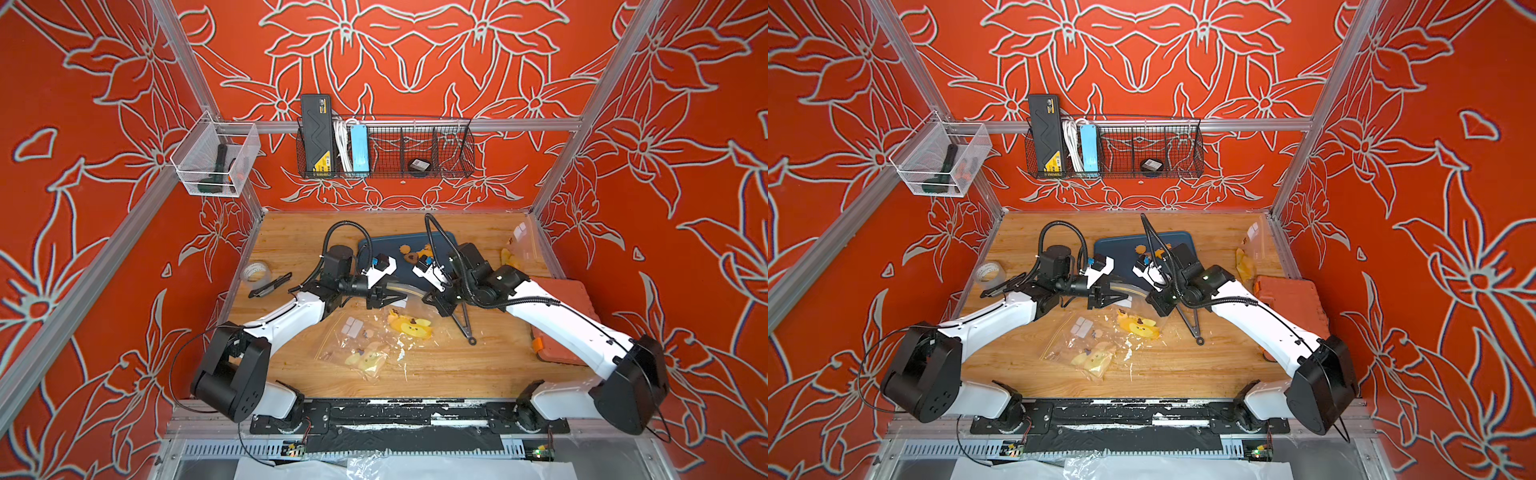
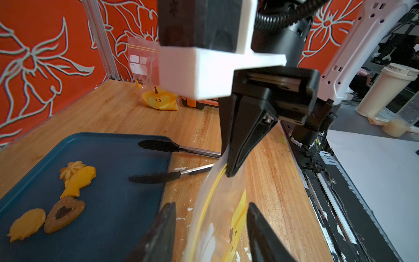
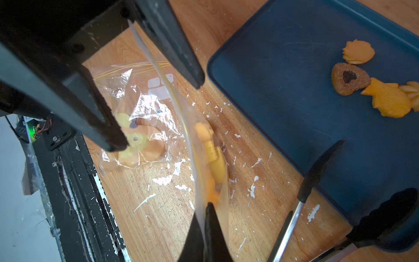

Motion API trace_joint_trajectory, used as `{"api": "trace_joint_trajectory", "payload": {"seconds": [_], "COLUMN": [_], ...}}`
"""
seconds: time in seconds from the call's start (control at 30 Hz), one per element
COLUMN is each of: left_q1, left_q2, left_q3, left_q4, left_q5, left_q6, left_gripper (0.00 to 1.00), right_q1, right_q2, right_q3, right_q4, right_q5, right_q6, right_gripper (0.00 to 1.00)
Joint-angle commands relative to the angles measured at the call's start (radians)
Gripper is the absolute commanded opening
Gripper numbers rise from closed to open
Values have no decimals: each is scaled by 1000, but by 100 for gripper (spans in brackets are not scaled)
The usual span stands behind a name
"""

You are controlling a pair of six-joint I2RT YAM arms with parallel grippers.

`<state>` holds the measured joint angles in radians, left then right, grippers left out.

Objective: Put the cookies into a resealable bag to prevent moisture
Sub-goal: Close the ziploc bag at the center of the board.

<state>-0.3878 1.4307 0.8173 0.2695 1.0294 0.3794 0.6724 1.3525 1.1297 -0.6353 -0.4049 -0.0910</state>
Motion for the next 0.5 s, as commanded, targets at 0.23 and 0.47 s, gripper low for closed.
{"api": "trace_joint_trajectory", "payload": {"seconds": [0.23,0.47], "left_q1": [-20,-16], "left_q2": [32,9], "left_q3": [14,2], "left_q4": [-21,-69], "left_q5": [-20,-50], "left_q6": [35,77], "left_gripper": [22,0], "right_q1": [-4,-4], "right_q2": [-26,-31], "right_q3": [-13,-17], "right_q4": [17,27], "right_q5": [-15,5], "right_q6": [4,7], "right_gripper": [0,0]}}
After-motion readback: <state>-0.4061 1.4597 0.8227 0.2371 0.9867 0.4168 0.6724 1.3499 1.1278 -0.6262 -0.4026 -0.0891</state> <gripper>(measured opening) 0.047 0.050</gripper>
